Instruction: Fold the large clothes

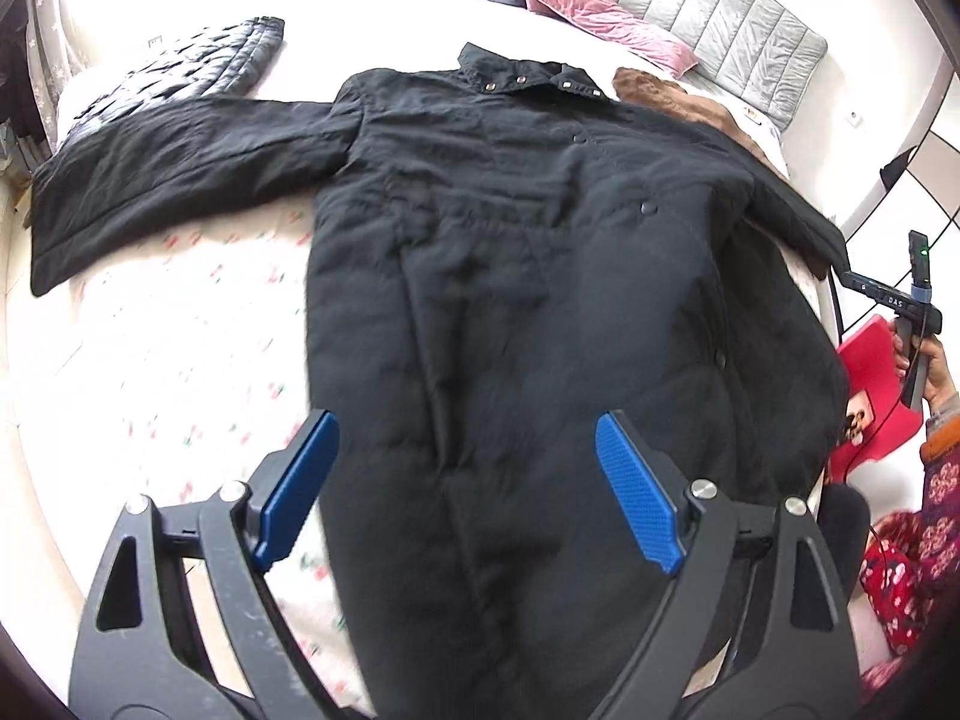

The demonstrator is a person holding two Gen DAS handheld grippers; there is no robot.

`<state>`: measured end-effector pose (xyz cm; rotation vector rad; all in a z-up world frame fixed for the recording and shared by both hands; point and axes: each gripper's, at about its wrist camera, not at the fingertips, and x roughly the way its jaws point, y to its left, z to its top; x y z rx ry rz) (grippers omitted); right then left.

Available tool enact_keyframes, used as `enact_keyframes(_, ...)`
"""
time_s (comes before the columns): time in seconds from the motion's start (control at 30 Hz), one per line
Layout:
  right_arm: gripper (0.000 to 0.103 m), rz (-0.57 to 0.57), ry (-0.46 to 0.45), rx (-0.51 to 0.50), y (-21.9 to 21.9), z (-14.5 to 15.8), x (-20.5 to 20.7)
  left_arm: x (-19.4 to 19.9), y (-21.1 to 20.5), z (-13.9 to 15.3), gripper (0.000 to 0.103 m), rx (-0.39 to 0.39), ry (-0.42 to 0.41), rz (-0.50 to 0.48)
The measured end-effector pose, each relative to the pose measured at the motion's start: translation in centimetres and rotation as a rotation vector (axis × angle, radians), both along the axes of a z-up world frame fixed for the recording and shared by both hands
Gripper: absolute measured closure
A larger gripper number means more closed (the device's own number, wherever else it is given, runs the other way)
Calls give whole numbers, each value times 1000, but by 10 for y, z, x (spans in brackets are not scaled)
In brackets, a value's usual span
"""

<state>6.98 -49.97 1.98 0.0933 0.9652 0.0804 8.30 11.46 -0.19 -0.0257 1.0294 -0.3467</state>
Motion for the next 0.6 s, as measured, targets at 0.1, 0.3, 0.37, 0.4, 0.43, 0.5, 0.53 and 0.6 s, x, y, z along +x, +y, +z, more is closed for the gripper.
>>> enact_keyframes(0.1, 32, 7, 88, 111, -2, -40, -3, -14, 19, -13, 15, -4, 35, 8)
enact_keyframes(0.3, 89, 38, 142, 331, 21, -76, -20, -30, 44, -59, 17, -195, 222, 37)
enact_keyframes(0.37, 91, 64, 171, 398, 38, -75, -22, -35, 38, -64, 20, -240, 234, 24)
enact_keyframes(0.4, 92, 83, 188, 383, 50, -71, -22, -38, 31, -62, 22, -253, 219, -1)
enact_keyframes(0.43, 94, 92, 198, 373, 60, -63, -24, -40, 25, -59, 29, -277, 214, -27)
enact_keyframes(0.5, 95, 96, 167, 365, 73, -33, -33, -42, 18, -49, 55, -292, 186, -34)
enact_keyframes(0.53, 95, 93, 113, 371, 76, -9, -42, -43, 18, -43, 81, -282, 167, -20)
enact_keyframes(0.6, 96, 76, 2, 389, 77, 36, -66, -45, 29, -25, 89, -338, 125, 14)
